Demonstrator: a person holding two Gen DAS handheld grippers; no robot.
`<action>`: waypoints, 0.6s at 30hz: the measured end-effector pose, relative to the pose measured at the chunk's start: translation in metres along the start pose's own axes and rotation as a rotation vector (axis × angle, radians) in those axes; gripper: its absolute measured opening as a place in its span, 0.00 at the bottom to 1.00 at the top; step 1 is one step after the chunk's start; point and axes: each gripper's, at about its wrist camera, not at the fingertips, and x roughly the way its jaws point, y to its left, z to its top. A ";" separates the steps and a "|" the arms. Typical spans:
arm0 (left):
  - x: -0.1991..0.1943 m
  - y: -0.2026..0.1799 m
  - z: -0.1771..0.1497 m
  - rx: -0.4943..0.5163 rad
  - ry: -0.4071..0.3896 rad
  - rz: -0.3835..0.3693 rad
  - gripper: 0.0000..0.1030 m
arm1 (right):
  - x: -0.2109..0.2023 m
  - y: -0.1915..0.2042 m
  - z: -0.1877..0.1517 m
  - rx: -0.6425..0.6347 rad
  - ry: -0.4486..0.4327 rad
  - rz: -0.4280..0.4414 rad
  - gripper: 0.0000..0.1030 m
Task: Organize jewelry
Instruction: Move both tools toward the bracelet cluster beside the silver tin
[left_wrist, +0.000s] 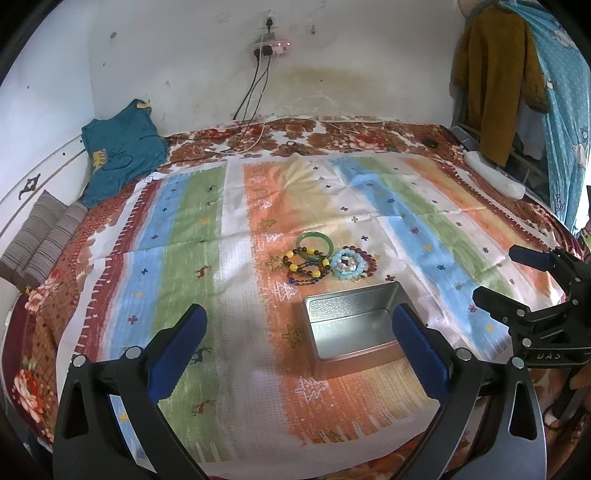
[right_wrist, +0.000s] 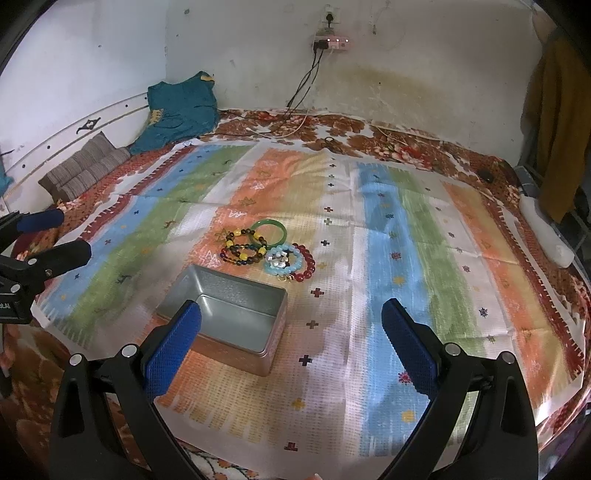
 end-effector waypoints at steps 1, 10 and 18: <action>0.000 0.003 0.003 0.000 0.001 0.001 0.95 | 0.000 -0.001 0.000 0.004 0.001 0.000 0.96; 0.011 0.008 0.005 -0.017 0.042 0.005 0.95 | 0.012 -0.006 0.003 0.026 0.048 -0.004 0.96; 0.031 0.017 0.015 -0.039 0.085 0.041 0.95 | 0.026 -0.007 0.006 0.028 0.082 -0.011 0.96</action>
